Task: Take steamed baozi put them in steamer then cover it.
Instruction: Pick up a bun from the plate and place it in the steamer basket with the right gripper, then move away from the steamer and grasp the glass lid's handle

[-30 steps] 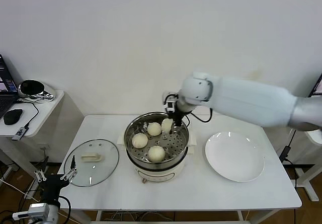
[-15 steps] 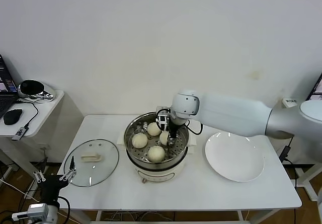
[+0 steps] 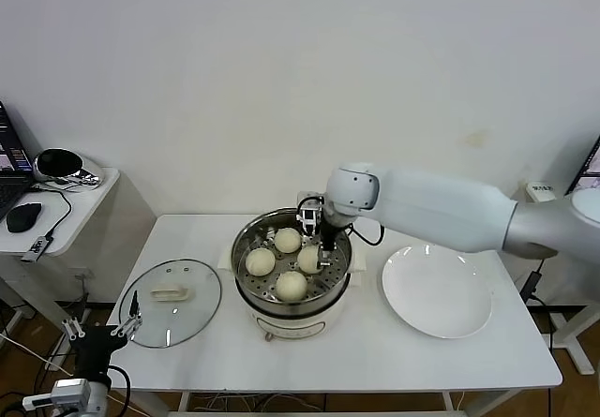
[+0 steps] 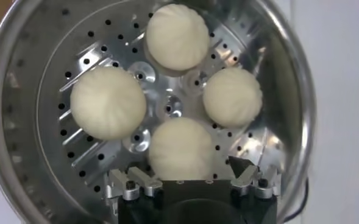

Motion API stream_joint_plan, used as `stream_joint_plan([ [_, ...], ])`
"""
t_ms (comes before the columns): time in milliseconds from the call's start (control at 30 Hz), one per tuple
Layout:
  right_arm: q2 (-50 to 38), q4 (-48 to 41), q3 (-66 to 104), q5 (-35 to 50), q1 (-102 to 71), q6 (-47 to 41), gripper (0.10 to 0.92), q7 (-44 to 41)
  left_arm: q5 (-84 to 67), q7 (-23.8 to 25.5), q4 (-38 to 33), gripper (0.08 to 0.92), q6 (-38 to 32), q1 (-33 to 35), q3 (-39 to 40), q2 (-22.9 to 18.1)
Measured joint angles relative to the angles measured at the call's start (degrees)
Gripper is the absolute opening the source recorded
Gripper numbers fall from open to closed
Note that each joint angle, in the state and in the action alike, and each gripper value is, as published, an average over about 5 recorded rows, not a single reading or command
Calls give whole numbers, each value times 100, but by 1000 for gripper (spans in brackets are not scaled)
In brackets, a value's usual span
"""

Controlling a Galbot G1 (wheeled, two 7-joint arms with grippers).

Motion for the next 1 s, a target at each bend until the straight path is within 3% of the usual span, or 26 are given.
stream_joint_plan([
  [300, -956, 839, 597, 39, -147, 132, 823, 222, 16, 4, -13, 823, 5, 3, 3, -6],
  [667, -2551, 2059, 3054, 316, -2627, 1475, 823, 2085, 137, 1, 30, 823, -34, 15, 106, -103],
  [833, -2543, 2229, 4907, -127, -4536, 2562, 823, 2716, 222, -14, 72, 823, -86, 20, 182, -163],
  [1000, -1905, 2274, 6739, -895, -6395, 3703, 823, 2990, 350, -36, 140, 823, -199, 34, 287, -195],
])
